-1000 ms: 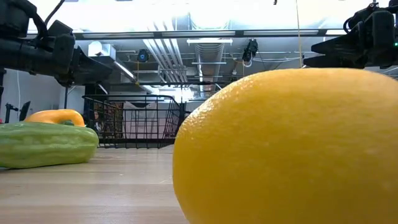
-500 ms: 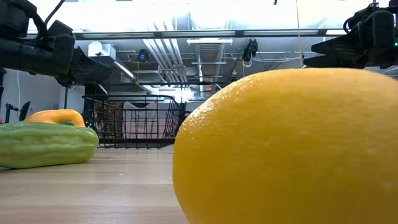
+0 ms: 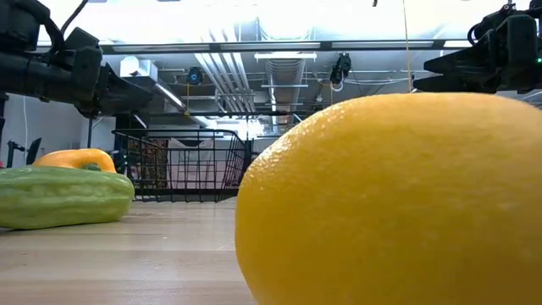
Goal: Sort produce into baskets
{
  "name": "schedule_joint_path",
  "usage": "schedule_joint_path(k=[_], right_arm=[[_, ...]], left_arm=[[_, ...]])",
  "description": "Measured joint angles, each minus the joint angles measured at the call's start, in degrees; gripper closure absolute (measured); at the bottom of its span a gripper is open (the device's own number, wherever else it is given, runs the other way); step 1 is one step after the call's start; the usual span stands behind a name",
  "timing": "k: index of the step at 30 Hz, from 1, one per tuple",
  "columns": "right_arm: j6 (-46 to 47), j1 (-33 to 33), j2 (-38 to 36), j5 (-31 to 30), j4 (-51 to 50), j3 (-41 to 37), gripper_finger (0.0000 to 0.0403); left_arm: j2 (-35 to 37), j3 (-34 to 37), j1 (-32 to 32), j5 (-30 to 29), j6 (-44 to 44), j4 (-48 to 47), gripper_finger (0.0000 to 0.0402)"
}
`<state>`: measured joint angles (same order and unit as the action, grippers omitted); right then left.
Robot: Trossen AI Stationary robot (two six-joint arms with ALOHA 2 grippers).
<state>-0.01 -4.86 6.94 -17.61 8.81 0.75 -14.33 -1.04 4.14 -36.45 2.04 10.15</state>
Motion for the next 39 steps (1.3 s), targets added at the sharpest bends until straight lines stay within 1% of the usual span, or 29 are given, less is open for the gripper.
schedule_joint_path(k=[27, 29, 30, 31, 34, 35, 36, 39], right_arm=[[0.03, 0.01, 0.0, 0.0, 0.06, 0.0, 0.0078], [1.57, 0.01, 0.0, 0.0, 0.57, 0.02, 0.0078], [3.41, 0.02, -0.01, 0.02, 0.86, 0.02, 0.0078], [6.02, 0.0, -0.02, 0.0, 1.02, 0.02, 0.0078], [14.56, 0.0, 0.0, -0.02, 1.71, 0.02, 0.0078], [17.11, 0.02, 0.0, -0.02, 2.63, 0.02, 0.0078], [19.45, 0.02, -0.02, -0.04, 3.41, 0.02, 0.0078], [24.98, 0.02, -0.02, 0.02, 3.73, 0.02, 0.0078]], left_arm=[[-0.01, 0.0, 0.0, 0.0, -0.01, 0.0, 0.0171], [-0.02, 0.0, 0.0, 0.01, 0.61, 0.1, 0.0171], [-0.02, 0.0, 0.06, 0.15, 3.0, 0.33, 0.0171], [-0.02, 0.0, 0.04, 0.76, 8.24, 0.46, 0.0171], [-0.04, 0.0, 0.04, 1.65, 28.49, 0.52, 0.0171], [-0.02, 0.0, 0.04, 1.4, 33.26, 0.36, 0.0171], [-0.02, 0.0, 0.02, 1.22, 36.01, 0.28, 0.0171], [-0.04, 0.0, 0.1, 2.01, 39.17, 0.44, 0.0171]])
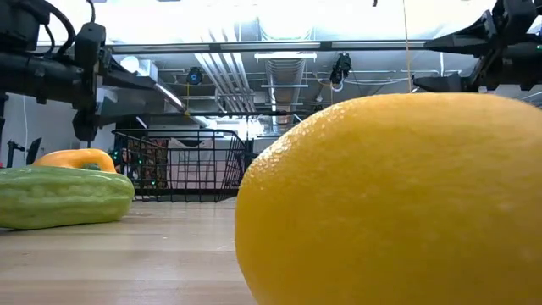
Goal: Sort produce into baskets
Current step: Put the yellow bill pepper into the black wire basket
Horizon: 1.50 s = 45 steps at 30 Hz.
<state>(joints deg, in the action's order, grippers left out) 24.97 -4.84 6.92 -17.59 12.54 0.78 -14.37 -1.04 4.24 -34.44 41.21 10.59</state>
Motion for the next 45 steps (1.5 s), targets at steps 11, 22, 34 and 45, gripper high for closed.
schedule_joint_path(k=[11, 22, 34, 45], right_arm=[[1.63, 0.0, -0.02, 3.53, -0.13, 0.0, 0.0078], [-2.49, 0.0, 0.0, 0.62, -0.06, 0.09, 0.0078], [-2.49, 0.0, 0.0, 0.62, -0.26, 0.11, 0.0078], [-2.49, 0.0, 0.02, 1.05, -0.29, 0.13, 0.0078]], left_arm=[[-10.3, -9.09, 10.26, 16.0, -14.24, 13.79, 0.0171], [-31.24, -42.71, 12.87, 14.09, -3.26, -58.02, 0.0171], [-48.09, -49.06, 15.41, 20.5, -11.03, -68.63, 0.0171], [-57.55, -48.87, 15.46, 23.02, -15.23, -68.64, 0.0171]])
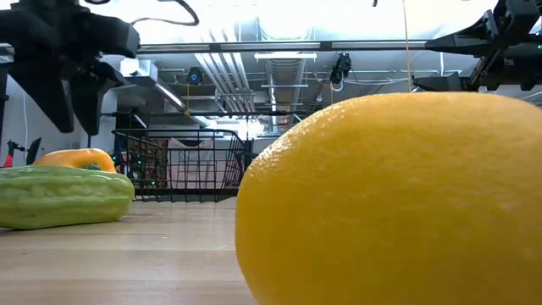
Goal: Sort produce into baskets
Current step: Put the yellow bill pepper into the black wire basket
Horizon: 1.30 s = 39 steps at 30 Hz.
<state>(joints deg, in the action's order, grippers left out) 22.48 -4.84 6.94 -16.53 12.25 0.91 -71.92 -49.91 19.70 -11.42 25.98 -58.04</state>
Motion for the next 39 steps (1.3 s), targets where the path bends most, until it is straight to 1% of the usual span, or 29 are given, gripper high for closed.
schedule_joint_path(k=[13, 17, 20, 23, 25, 29, 32, 34, 37, 39], right_arm=[[0.03, 0.0, 0.0, 1.97, -0.01, 0.04, 0.0078], [0.78, 0.0, 0.0, 1.99, -0.02, 0.07, 0.0078], [0.96, 0.0, 0.0, 1.99, -0.02, 0.07, 0.0078], [0.94, 0.0, 0.0, 1.99, -0.02, 0.07, 0.0078], [0.94, 0.0, 0.0, 2.0, -0.02, 0.07, 0.0078], [0.98, 0.0, 0.0, 2.01, -0.02, 0.07, 0.0078], [0.96, 0.0, 0.0, 2.01, -0.02, 0.07, 0.0078], [0.92, 0.0, 0.0, 2.01, -0.03, 0.07, 0.0078], [0.46, 0.0, 0.02, 2.01, -0.02, 0.07, 0.0078], [0.48, 0.0, 0.02, 2.01, -0.02, 0.07, 0.0078]], left_arm=[[0.5, 0.0, -0.02, 0.11, -1.03, 0.1, 0.0171], [0.52, 0.0, -0.02, 3.84, -5.15, 0.27, 0.0171], [0.52, 0.0, 0.0, 4.09, -5.74, 0.21, 0.0165], [0.52, 0.0, -0.02, 3.92, -5.79, 0.17, 0.014], [0.52, 0.0, -0.02, 2.98, -5.97, 0.17, 0.0112], [0.52, 0.02, -0.04, -2.48, -5.53, 0.78, 0.0053], [0.37, 0.02, -0.07, -4.32, -5.56, 2.41, 0.0023], [0.37, 0.02, -0.02, -4.16, -3.49, 3.86, 0.0009], [0.37, 0.09, -0.02, -4.26, 3.67, 5.71, 0.0004], [0.37, 0.18, -0.09, -1.88, 4.37, 4.98, 0.0009]])
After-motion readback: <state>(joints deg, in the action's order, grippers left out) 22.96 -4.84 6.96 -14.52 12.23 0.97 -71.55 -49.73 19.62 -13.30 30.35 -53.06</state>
